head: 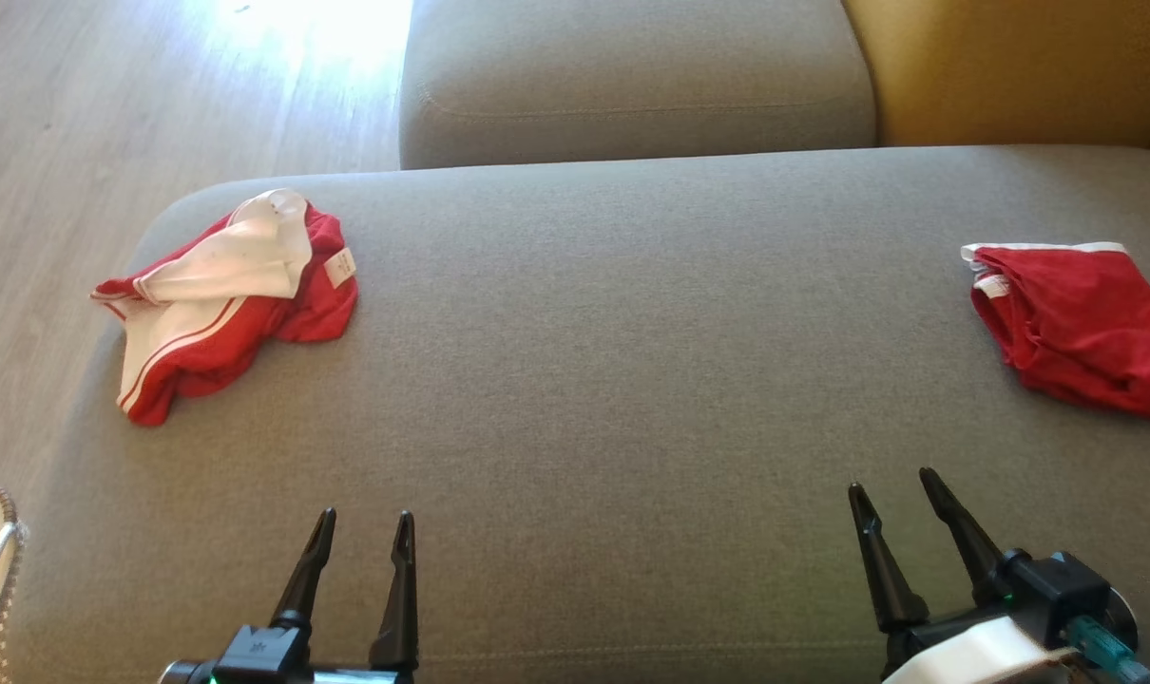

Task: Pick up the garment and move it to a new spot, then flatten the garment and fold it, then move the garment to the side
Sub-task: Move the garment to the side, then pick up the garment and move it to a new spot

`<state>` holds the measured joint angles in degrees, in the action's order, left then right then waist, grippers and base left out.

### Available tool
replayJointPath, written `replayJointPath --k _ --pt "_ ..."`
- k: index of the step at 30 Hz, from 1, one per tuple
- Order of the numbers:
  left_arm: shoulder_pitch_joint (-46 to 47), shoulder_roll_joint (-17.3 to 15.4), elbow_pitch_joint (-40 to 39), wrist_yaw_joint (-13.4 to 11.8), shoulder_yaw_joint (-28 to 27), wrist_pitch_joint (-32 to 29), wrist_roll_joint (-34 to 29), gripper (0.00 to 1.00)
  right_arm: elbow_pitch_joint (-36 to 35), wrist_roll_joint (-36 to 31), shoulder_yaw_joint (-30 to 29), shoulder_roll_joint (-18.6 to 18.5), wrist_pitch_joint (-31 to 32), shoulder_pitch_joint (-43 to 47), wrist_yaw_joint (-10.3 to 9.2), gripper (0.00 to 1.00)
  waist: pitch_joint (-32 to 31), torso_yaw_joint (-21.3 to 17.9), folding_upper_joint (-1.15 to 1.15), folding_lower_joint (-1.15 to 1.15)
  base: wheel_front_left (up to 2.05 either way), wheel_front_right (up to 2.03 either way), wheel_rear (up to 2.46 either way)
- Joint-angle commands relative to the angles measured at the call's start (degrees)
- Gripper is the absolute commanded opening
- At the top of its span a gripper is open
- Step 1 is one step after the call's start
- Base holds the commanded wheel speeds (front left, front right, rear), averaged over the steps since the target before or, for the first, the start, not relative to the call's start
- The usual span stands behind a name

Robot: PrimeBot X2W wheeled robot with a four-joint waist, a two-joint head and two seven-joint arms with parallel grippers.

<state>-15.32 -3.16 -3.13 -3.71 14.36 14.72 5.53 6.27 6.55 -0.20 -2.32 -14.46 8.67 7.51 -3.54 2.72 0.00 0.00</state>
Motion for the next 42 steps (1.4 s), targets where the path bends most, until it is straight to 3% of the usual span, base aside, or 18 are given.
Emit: replayJointPath --k 1,15,25,34,38,42 --pt "2.33 0.28 -1.61 -0.10 -1.71 0.28 -0.68 1.00 -1.62 0.23 1.55 -0.56 -0.53 -2.12 -0.02 1.00 0.02 0.45 0.00 0.00 0.00 0.00 0.00" --pt "2.34 0.28 -2.12 -0.06 -1.78 0.28 -1.19 1.00 -1.85 1.90 4.68 -0.56 -0.53 -1.24 -0.02 1.00 -0.54 10.63 0.00 0.00 0.00 0.00 0.00" --pt "4.50 -0.09 -2.27 0.89 -3.17 0.28 -2.55 1.00 -1.64 2.89 5.70 -0.56 -0.53 -0.95 -0.02 1.00 -0.56 15.25 0.00 0.00 0.00 0.00 0.00" --pt "20.85 -2.63 -0.37 1.20 -9.34 0.28 -2.86 1.00 -1.85 0.60 6.16 -0.55 -0.53 -2.00 -0.02 1.00 5.18 15.04 0.00 0.00 0.00 0.00 0.00" --pt "31.27 -2.03 7.80 5.28 -11.51 -1.37 5.36 1.00 -2.27 -1.07 5.70 -0.55 -0.53 -4.09 -0.02 1.00 10.35 13.94 0.00 0.00 0.00 0.00 0.00" --pt "42.37 -3.71 17.41 8.45 -12.68 -4.18 9.80 1.00 -2.81 -2.25 5.35 -0.55 -0.53 -6.56 -0.02 1.00 15.36 12.78 0.00 0.00 0.00 0.00 0.00"
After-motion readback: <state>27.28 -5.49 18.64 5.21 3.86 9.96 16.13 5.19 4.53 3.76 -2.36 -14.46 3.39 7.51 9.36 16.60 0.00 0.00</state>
